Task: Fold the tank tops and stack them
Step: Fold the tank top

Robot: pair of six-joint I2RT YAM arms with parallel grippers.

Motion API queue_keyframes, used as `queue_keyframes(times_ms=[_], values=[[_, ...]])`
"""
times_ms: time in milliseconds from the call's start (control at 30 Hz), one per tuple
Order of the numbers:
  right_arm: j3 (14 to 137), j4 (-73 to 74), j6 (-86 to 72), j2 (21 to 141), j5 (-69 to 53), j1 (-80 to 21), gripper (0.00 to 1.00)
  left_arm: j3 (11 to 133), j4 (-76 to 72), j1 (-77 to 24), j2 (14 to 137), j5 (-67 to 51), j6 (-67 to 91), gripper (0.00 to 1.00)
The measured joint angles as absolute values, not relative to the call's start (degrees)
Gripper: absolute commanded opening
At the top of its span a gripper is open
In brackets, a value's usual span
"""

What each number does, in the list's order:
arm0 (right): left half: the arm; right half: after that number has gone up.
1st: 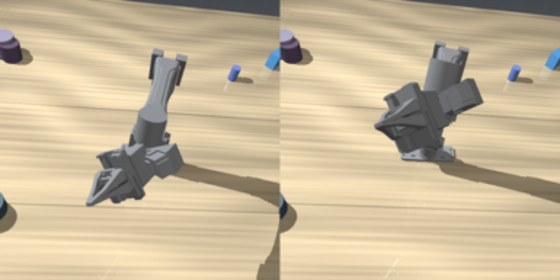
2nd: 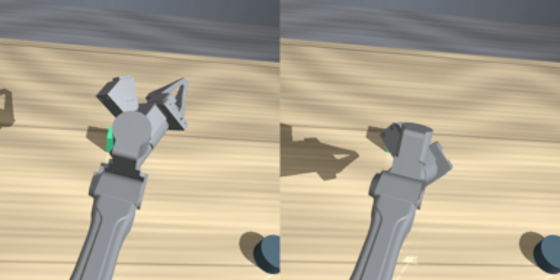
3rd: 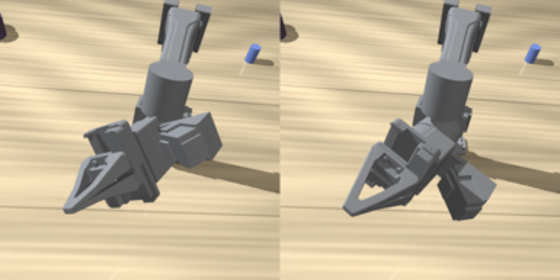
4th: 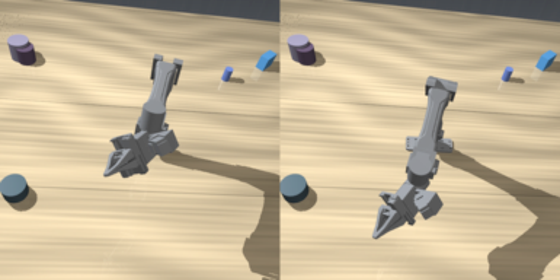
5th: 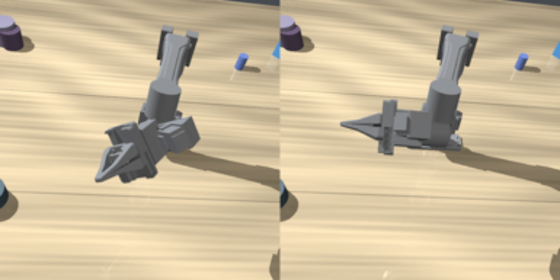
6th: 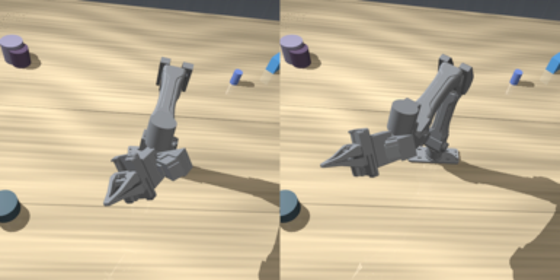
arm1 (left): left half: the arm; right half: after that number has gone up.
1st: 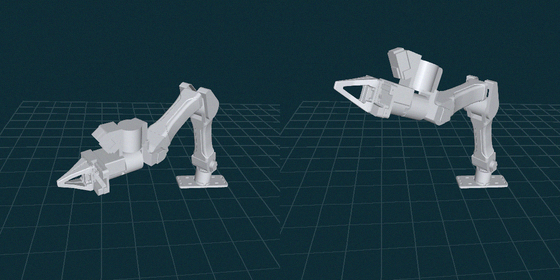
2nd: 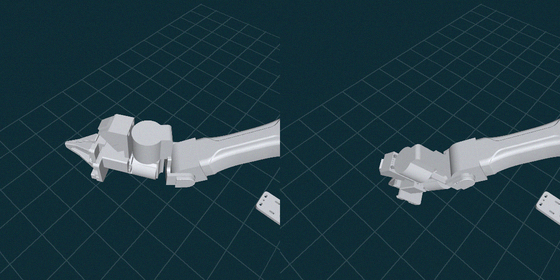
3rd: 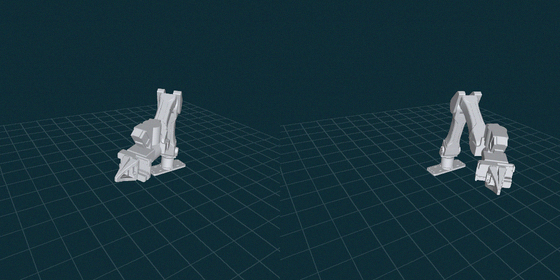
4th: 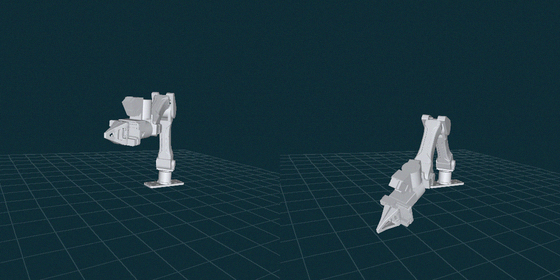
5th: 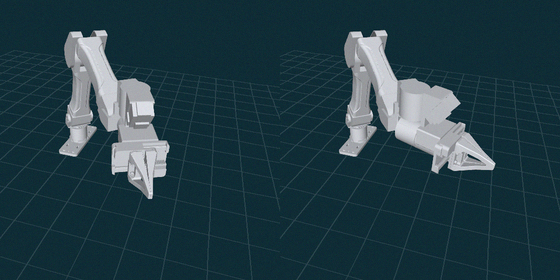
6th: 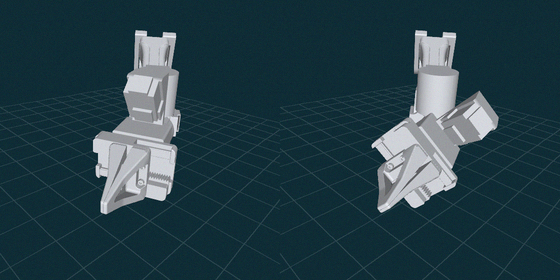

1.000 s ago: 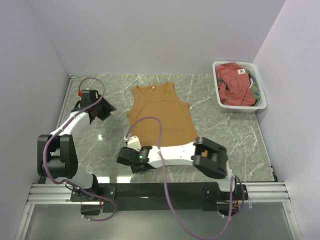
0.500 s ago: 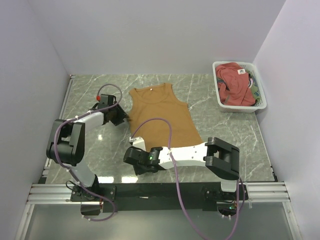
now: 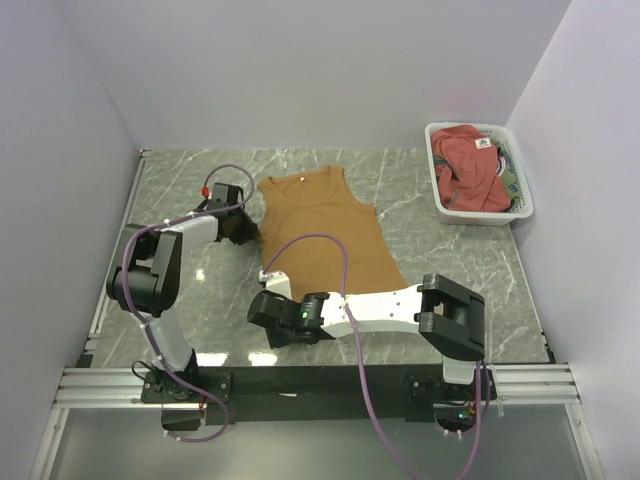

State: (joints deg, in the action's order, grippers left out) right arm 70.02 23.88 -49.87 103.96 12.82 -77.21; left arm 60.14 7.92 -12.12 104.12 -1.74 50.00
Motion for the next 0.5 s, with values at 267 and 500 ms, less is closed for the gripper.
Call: queue_keyframes(times_ms=[267, 500], values=[[70.02, 24.05, -49.84, 103.94, 12.82, -77.12, 0.00, 62.39, 10.00, -12.36, 104.90, -0.99, 49.39, 0.04], [70.28, 23.99, -49.82, 103.96, 11.92, -76.93, 0.00, 66.30, 13.93, -12.43, 104.97, 2.31, 48.90, 0.01]])
